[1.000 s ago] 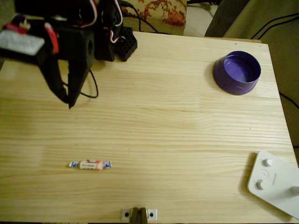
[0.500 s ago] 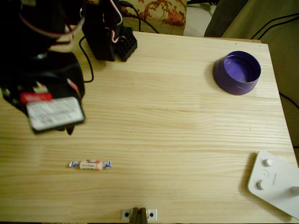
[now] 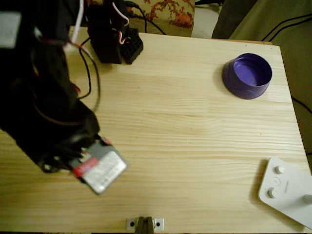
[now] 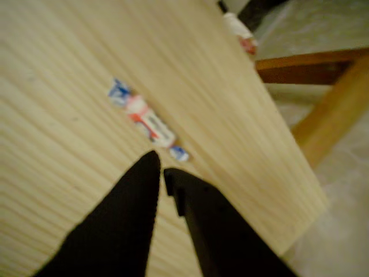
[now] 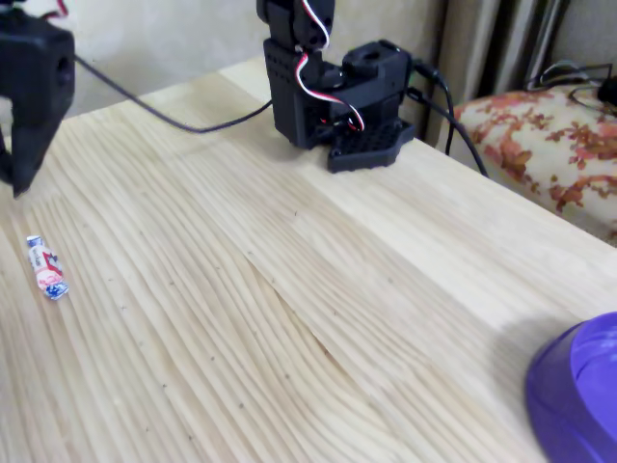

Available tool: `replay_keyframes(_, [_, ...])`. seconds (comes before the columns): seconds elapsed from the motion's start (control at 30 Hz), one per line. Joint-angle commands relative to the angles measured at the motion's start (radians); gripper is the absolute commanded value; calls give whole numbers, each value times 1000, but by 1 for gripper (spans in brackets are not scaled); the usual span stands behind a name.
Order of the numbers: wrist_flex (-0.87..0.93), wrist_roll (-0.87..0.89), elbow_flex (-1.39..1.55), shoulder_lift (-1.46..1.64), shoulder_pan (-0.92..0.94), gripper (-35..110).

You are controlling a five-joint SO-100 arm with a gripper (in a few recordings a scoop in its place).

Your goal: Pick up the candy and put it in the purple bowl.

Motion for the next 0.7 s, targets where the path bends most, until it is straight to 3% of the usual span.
replay_keyframes(0.0, [15,-75,-124,-8,-11,0])
replay_keyframes(0.23, [21,-204,-163,-87,-18,0])
replay_keyframes(0.43, [140,-341,-222,-143,-32,5])
replay_keyframes(0.5, [161,-356,-239,-155,-32,8])
replay_keyframes(0.6, [176,-360,-256,-156,-21,28])
replay_keyframes(0.67, [196,-370,-275,-158,-20,30])
